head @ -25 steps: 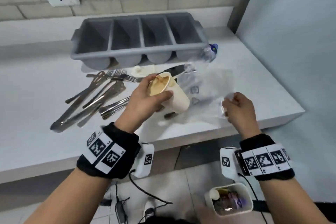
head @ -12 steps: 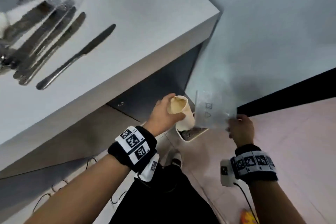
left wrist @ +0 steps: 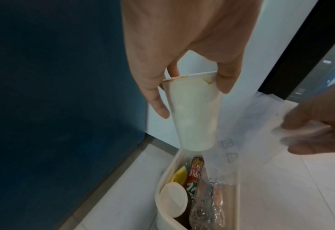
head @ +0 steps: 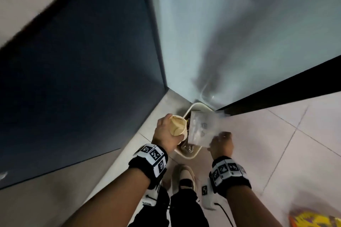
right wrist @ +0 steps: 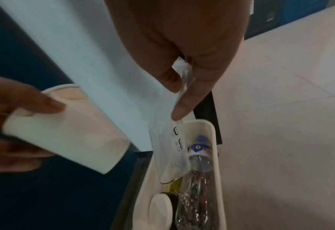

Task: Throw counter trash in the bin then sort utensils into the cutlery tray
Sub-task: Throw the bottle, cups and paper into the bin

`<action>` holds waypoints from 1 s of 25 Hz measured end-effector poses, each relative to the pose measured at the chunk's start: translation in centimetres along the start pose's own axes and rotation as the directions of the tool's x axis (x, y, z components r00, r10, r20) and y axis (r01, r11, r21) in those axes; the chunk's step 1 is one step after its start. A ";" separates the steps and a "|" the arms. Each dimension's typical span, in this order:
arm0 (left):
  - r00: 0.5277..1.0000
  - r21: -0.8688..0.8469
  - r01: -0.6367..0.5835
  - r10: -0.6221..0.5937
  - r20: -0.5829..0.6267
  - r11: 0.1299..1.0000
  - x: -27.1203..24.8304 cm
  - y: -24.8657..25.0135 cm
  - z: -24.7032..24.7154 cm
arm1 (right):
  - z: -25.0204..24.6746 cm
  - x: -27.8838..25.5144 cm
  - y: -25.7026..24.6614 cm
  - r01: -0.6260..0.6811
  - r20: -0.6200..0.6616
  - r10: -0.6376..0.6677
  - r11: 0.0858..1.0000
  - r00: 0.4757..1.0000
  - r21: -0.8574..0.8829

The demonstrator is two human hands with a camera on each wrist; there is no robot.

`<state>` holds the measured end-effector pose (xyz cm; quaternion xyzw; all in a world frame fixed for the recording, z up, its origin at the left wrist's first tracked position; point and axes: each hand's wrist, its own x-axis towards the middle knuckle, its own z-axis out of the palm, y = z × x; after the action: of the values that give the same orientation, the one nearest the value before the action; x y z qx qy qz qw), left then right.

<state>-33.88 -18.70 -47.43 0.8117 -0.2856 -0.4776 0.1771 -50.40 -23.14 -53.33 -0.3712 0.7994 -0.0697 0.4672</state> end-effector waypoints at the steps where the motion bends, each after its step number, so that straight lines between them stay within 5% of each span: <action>1: 1.000 0.018 -0.019 0.019 0.008 1.000 2.1 -0.9 1.7 | 1.6 1.2 0.7 0.000 -0.011 0.000 1.000 1.000 -0.012; 7: 0.979 0.203 -0.195 0.179 0.093 0.959 11.4 -5.8 9.9 | 8.0 7.9 3.8 0.052 -0.069 -0.053 0.999 0.996 -0.013; 11: 0.954 0.452 -0.290 0.292 0.067 0.844 14.8 -7.1 13.0 | 9.5 10.7 4.2 0.083 0.068 -0.072 0.981 0.995 -0.175; 17: 0.962 0.655 -0.226 0.062 0.264 0.721 14.7 -7.1 13.3 | 8.2 9.7 4.1 0.132 0.142 -0.099 0.960 0.985 -0.247; 25: 0.992 0.376 -0.042 -0.007 0.127 0.926 5.4 1.3 4.0 | 2.3 0.5 0.4 0.245 0.174 -0.214 0.953 0.961 -0.180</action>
<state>-35.67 -23.15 -52.24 0.7961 -0.3902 -0.4625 0.0034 -48.93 -22.70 -55.11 -0.5109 0.7156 -0.0145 0.4762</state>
